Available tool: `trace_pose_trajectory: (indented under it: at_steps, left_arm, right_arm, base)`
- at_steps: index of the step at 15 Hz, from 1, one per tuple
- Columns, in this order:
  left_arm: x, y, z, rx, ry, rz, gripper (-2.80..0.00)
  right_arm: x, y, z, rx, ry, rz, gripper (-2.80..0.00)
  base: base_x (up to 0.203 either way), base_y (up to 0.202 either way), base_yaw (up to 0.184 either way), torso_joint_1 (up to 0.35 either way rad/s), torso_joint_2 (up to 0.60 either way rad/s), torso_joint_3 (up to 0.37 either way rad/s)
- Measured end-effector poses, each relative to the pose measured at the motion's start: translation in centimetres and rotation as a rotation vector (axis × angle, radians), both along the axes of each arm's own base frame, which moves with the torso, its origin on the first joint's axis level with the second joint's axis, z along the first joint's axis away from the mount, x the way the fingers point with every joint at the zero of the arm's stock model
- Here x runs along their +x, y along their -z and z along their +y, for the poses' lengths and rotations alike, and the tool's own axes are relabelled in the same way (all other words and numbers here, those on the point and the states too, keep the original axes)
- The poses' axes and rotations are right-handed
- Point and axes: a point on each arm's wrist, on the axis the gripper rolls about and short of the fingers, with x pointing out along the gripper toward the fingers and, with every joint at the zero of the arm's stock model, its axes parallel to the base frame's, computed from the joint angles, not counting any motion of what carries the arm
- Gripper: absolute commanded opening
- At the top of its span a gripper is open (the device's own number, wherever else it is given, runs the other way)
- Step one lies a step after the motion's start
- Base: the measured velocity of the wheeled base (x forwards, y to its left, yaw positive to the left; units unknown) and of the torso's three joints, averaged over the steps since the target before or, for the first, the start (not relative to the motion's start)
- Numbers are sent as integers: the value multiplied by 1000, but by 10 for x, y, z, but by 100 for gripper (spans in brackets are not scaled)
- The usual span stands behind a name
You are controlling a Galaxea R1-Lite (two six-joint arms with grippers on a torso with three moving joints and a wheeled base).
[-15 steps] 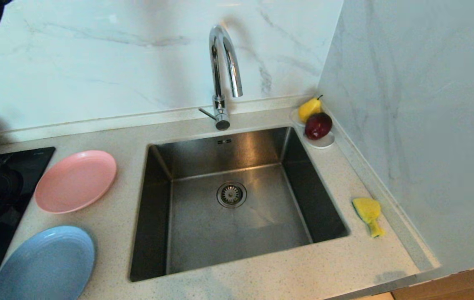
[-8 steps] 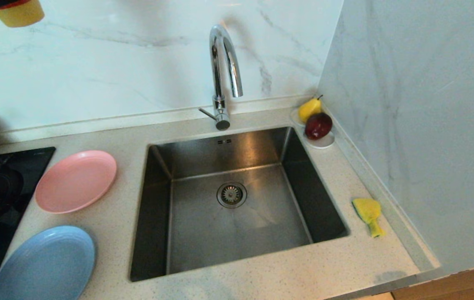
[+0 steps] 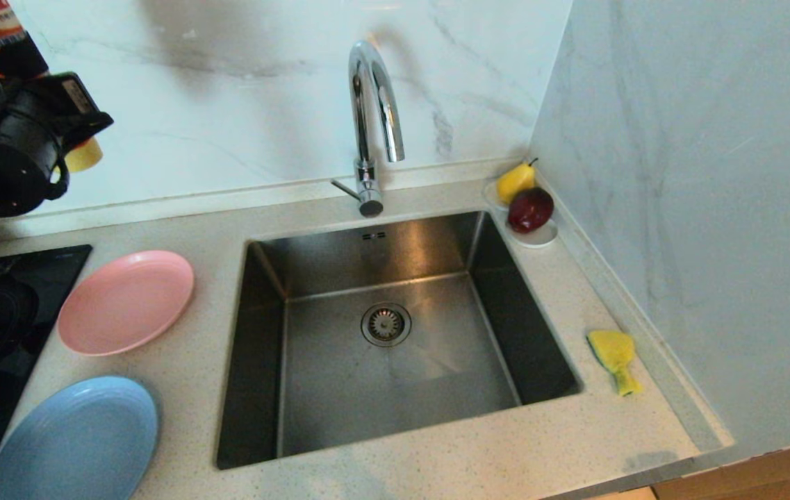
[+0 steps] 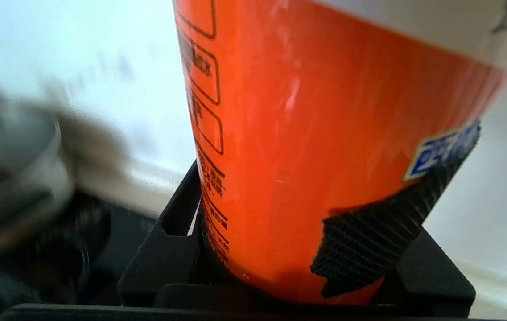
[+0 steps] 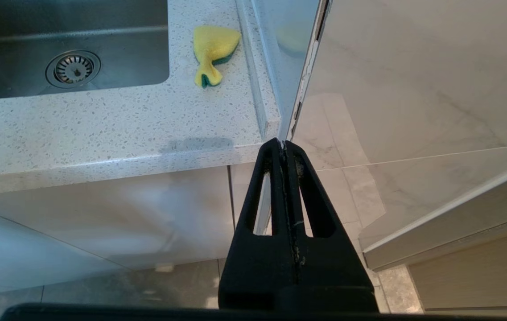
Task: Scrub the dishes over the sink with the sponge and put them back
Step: Place the dish soap on the table
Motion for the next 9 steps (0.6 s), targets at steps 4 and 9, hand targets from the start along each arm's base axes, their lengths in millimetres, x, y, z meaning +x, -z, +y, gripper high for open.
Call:
trace_pose_trajectory:
  at_steps: [4, 9]
  left_arm:
    - [42, 29, 0, -52, -48, 48, -280]
    - [95, 59, 0, -94, -155, 75, -280]
  right_arm:
    - [0, 0, 0, 0, -1, 0, -280]
    - [0, 0, 0, 0, -1, 0, -280]
  base:
    - [0, 0, 0, 0, 0, 0]
    - [0, 0, 0, 0, 0, 0]
